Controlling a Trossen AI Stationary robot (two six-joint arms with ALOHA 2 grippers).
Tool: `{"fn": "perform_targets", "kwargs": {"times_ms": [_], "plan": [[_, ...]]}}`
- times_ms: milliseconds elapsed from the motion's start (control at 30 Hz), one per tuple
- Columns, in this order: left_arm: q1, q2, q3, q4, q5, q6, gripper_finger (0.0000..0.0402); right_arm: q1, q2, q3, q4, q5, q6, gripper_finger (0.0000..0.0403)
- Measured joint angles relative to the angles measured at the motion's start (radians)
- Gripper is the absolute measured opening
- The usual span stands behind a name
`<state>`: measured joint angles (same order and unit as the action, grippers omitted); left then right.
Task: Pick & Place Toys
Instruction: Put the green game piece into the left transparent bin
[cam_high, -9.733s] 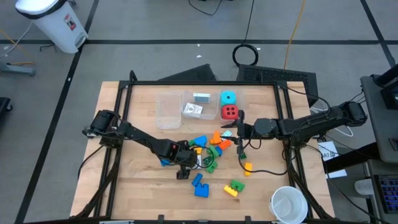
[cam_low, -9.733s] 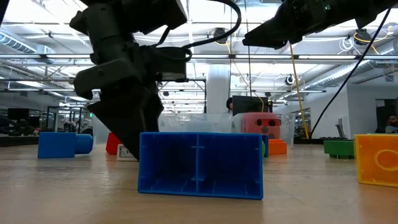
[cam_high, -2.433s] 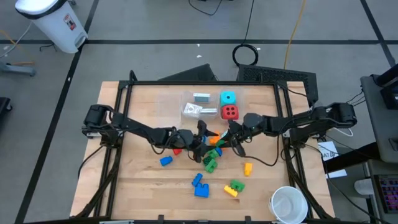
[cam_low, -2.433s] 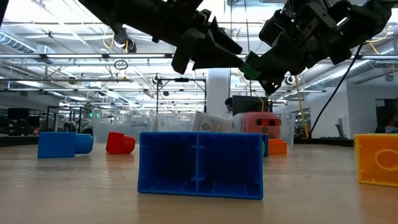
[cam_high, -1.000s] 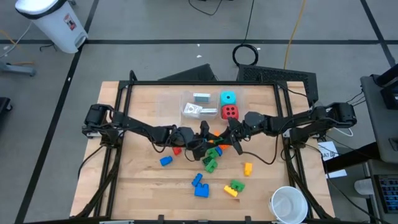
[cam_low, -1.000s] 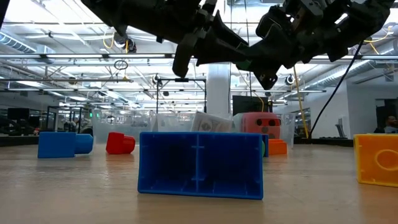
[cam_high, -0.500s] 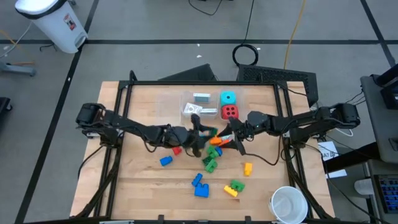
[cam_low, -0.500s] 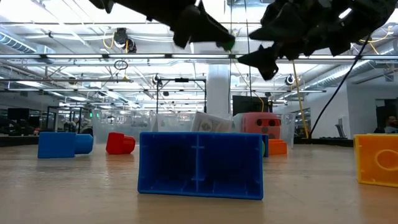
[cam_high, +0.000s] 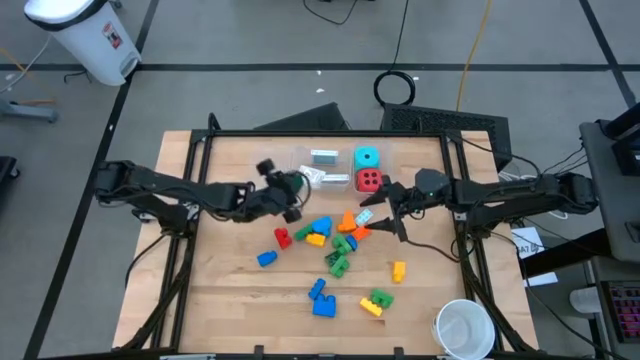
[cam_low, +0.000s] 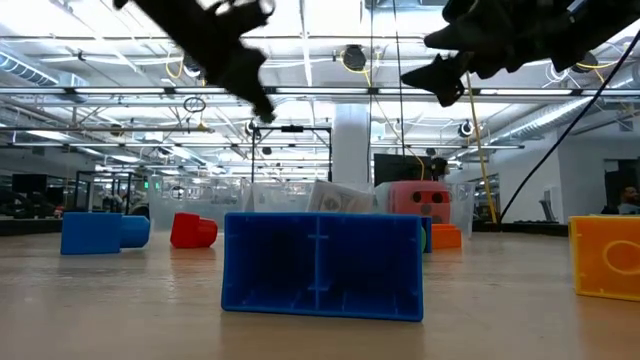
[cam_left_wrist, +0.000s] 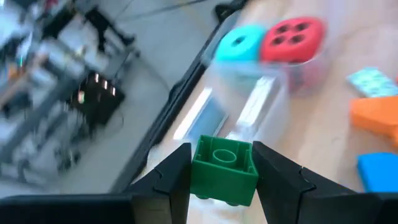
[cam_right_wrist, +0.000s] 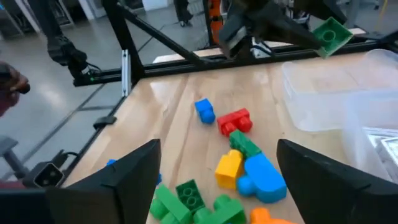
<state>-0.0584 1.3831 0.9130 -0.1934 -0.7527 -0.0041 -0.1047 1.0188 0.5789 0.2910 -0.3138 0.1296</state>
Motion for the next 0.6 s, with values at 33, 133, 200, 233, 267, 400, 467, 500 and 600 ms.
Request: {"fn": "perform_targets", "kwargs": {"times_ms": [33, 133, 200, 233, 267, 400, 467, 500, 600], "plan": [[0.016, -0.018, -0.033, -0.004, 0.0, -0.04, 0.0147, 0.0, -0.001, 0.0, -0.006, 0.0, -0.006, 0.0292], [0.069, -0.065, -0.137, 0.025, 0.001, -0.134, 0.0147, 0.0, 0.0, 0.0, -0.014, 0.0, -0.015, 0.0286], [0.11, -0.08, -0.193, 0.071, 0.012, -0.177, 0.0147, 0.0, 0.0, 0.0, -0.02, 0.0, -0.015, 0.0284], [0.13, -0.084, -0.222, 0.094, 0.021, -0.198, 0.0147, 0.0, 0.0, 0.0, -0.021, 0.0, -0.015, 0.0283], [0.151, -0.083, -0.245, 0.116, 0.034, -0.216, 0.0148, 0.0, 0.0, 0.0, -0.021, 0.0, -0.015, 0.0283], [0.23, -0.059, -0.307, 0.242, 0.147, -0.242, 0.0158, 0.0, 0.0, 0.0, -0.022, 0.0, -0.013, 0.0283], [0.263, -0.048, -0.318, 0.266, 0.184, -0.24, 0.0158, 0.0, 0.0, 0.0, -0.024, 0.0, -0.012, 0.0283], [0.276, -0.046, -0.32, 0.265, 0.191, -0.242, 0.0158, 0.0, 0.0, 0.0, -0.024, 0.0, -0.012, 0.0283], [0.31, -0.047, -0.32, 0.269, 0.199, -0.262, 0.0163, 0.007, 0.0, 0.0, -0.024, -0.001, -0.012, 0.0283]]}}
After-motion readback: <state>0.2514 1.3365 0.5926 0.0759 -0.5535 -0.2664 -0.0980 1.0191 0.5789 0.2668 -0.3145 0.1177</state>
